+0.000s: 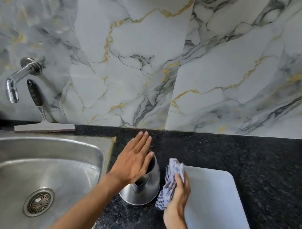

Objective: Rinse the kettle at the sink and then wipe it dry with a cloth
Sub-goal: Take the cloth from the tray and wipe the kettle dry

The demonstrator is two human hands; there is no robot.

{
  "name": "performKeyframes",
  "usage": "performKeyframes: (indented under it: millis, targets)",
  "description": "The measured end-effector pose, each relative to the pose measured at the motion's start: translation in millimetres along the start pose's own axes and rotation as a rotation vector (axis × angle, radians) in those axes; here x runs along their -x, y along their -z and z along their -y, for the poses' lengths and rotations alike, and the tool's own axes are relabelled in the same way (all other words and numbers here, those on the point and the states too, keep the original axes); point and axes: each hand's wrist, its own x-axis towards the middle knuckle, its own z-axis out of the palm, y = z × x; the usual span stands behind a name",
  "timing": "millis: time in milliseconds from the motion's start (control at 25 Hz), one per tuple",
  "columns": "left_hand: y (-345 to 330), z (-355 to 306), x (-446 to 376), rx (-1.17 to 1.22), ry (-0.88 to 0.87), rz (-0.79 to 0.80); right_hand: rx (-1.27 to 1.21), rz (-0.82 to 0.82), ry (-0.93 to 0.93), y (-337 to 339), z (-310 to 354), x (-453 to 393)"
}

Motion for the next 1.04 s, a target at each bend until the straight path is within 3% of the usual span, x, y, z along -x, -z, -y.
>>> performKeyframes:
  millis: [200,360,480,560,680,760,920,1040]
  targets:
    - [-11,8,1,0.037,-0.045,0.028,0.129,0.276,0.079,-31,-33,-28]
    - [-8,3,-1,0.049,-0.030,0.001,0.012,0.413,-0.236,-51,-23,-70]
    - [-6,3,0,0.073,-0.024,0.019,0.172,0.332,-0.282,-31,-30,-62]
    - [-5,2,1,0.105,0.003,0.014,0.390,0.225,-0.107,-23,-42,-25]
    - [-3,0,9,0.148,0.048,0.002,0.304,-0.006,0.184,-38,-50,31]
    - [-1,0,10,0.147,0.047,0.013,0.275,0.071,0.314,-53,-44,23]
    - [-4,6,7,0.126,0.097,0.015,0.283,0.238,0.134,-57,-29,-21]
    - [-8,7,6,0.093,0.132,-0.003,0.245,0.038,0.021,-50,-45,-5]
